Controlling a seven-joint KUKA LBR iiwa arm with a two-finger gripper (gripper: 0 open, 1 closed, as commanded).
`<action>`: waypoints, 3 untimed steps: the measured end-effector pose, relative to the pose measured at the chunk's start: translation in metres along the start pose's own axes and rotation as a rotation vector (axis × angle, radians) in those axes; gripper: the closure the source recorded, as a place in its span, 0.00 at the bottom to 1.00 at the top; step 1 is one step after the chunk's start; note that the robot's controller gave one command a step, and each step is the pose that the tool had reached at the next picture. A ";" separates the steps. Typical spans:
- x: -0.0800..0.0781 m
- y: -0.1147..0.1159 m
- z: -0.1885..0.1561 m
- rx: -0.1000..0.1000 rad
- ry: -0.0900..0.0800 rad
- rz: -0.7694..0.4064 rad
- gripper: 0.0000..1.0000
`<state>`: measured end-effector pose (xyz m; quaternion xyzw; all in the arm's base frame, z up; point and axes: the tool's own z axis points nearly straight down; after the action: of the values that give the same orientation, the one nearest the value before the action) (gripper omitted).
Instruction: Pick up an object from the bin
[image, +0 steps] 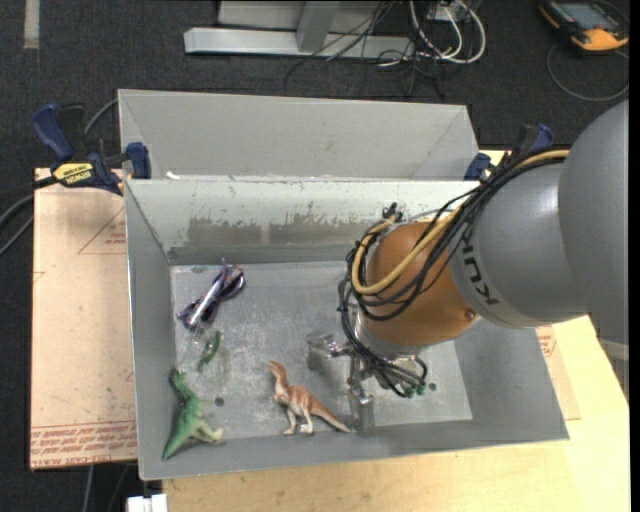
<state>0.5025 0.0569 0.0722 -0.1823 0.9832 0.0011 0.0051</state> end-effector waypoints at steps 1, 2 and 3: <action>0.014 0.007 -0.001 0.005 -0.017 0.004 0.00; -0.008 0.051 0.000 0.002 -0.008 -0.080 0.00; -0.016 0.072 0.000 0.004 -0.018 -0.197 0.00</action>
Offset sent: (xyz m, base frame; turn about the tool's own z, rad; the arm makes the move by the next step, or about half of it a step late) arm -0.0109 0.0681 -0.0008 -0.1098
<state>0.4912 0.1302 0.0720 -0.2782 0.9604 0.0002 0.0144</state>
